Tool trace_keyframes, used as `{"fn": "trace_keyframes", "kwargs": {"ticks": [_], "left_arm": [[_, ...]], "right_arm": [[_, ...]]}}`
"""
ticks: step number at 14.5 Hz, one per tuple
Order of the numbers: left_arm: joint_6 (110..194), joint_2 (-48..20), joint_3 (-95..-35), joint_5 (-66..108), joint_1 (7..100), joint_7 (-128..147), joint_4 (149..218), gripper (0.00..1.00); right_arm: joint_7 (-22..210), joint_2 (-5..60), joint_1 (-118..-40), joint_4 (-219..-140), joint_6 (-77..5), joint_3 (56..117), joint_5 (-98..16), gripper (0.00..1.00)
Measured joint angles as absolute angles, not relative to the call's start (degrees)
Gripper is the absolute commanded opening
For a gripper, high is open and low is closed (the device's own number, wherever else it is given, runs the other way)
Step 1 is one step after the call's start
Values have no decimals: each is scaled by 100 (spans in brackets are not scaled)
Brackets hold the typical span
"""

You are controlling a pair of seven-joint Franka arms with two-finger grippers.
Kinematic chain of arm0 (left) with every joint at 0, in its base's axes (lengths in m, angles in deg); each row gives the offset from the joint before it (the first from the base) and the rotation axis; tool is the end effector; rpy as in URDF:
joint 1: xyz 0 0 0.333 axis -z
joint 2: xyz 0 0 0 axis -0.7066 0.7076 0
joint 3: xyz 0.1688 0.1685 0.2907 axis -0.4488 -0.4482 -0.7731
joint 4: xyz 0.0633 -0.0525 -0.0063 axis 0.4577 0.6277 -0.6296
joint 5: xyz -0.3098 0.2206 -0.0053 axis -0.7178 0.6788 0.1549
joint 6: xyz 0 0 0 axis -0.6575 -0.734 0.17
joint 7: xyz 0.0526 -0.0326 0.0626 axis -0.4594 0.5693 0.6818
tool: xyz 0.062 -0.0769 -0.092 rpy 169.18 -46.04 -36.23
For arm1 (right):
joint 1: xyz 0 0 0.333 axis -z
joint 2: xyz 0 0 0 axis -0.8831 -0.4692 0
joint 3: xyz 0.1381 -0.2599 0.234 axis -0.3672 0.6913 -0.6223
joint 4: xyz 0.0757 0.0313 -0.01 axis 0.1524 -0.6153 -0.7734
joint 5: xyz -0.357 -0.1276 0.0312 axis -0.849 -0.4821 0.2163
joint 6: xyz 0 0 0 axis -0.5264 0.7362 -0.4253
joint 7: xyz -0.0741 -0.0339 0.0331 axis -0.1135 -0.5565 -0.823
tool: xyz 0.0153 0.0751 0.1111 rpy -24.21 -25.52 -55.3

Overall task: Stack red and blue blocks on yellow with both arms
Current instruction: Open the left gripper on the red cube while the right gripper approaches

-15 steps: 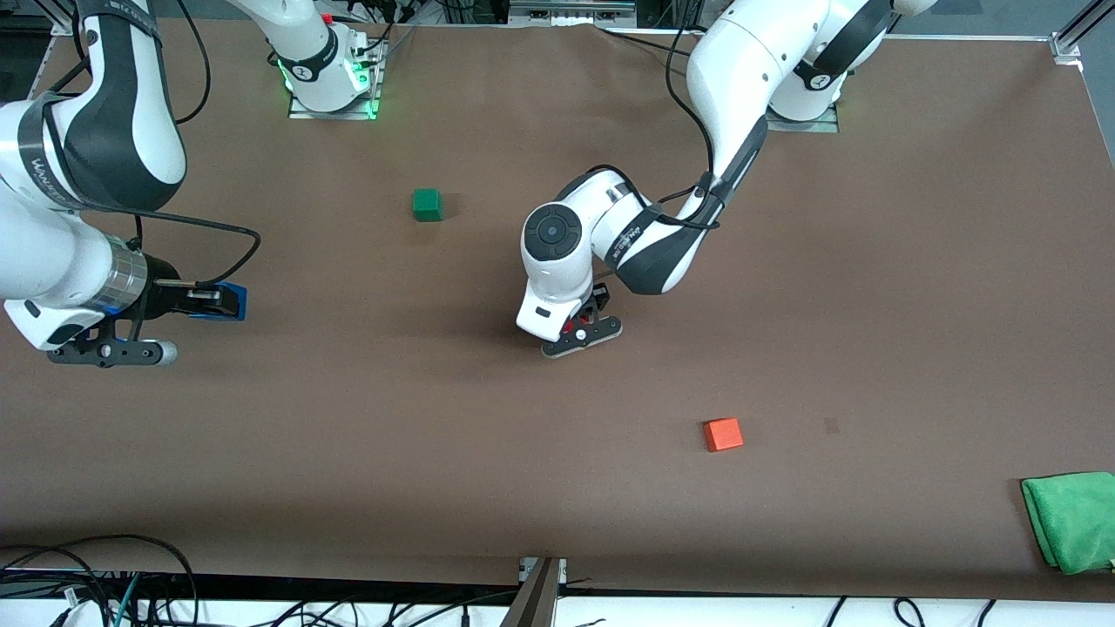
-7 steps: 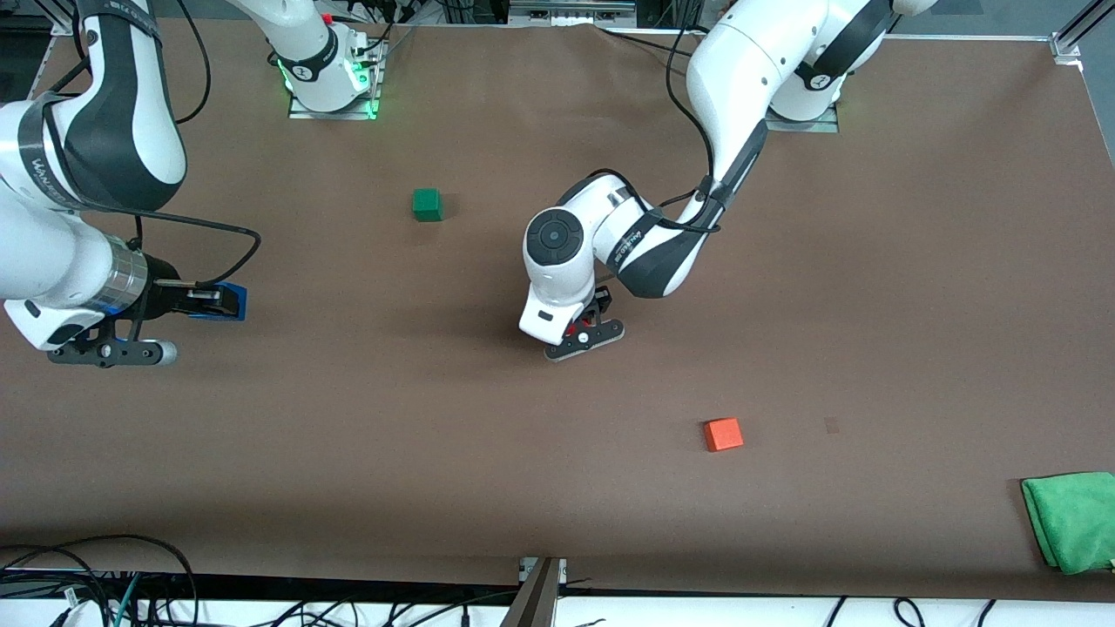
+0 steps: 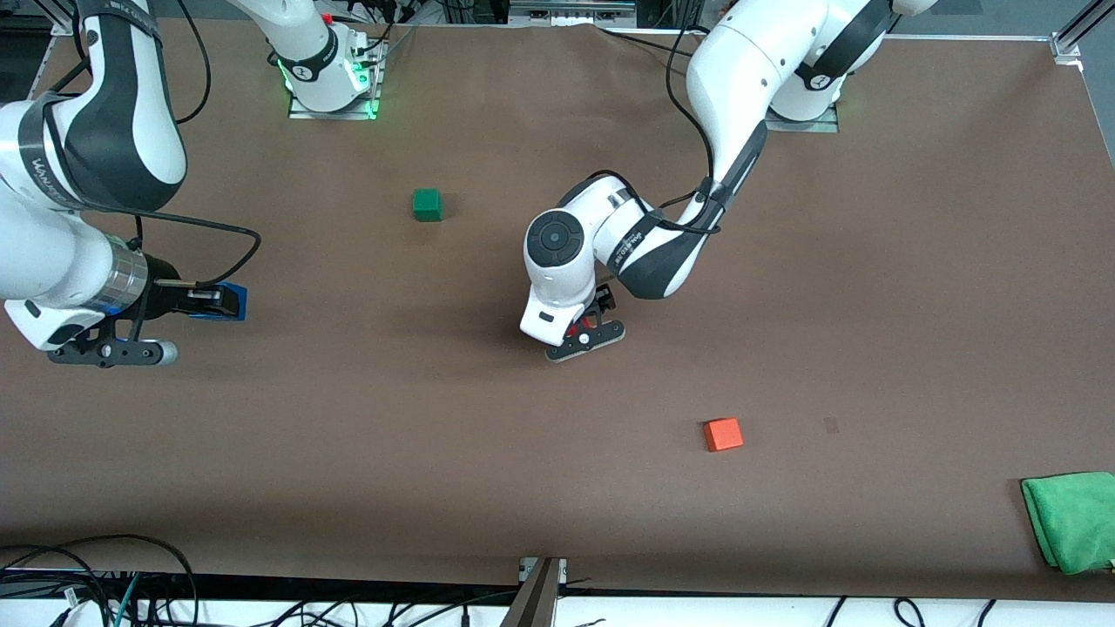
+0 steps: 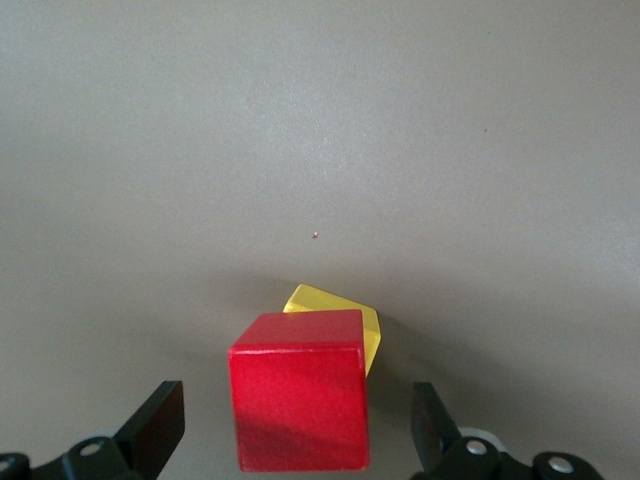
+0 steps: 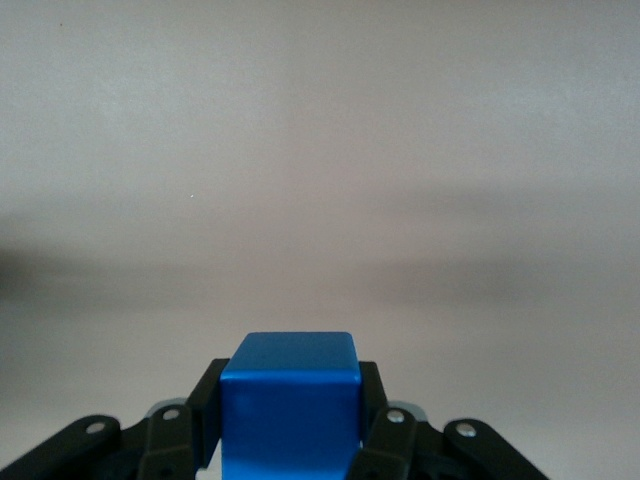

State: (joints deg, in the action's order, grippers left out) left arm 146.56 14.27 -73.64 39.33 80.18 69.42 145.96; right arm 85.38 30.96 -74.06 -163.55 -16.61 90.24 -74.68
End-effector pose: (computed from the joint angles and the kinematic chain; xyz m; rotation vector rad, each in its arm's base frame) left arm 0.6120 -0.5196 0.2691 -3.0330 -0.5723 0.0198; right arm 0.6569 0.0579 0.5096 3.1333 -0.0280 -0.1911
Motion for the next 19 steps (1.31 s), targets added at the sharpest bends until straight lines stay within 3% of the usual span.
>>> {"fn": "trace_keyframes", "kwargs": {"ticks": [5, 10, 19], "left_arm": [[14436, 1394, -7354, 3933, 8026, 6942, 14341, 100], [13149, 1086, -7174, 3889, 8033, 6942, 13426, 100], [11613, 94, -7180, 3647, 7835, 6361, 13289, 100]], "right_arm": [[8466, 3096, -7424, -16355, -1661, 9007, -7467, 0], [8316, 3094, -7468, -16354, -1661, 8988, -7467, 0], [7592, 3067, -7918, -16354, -1681, 8953, -7466, 0]]}}
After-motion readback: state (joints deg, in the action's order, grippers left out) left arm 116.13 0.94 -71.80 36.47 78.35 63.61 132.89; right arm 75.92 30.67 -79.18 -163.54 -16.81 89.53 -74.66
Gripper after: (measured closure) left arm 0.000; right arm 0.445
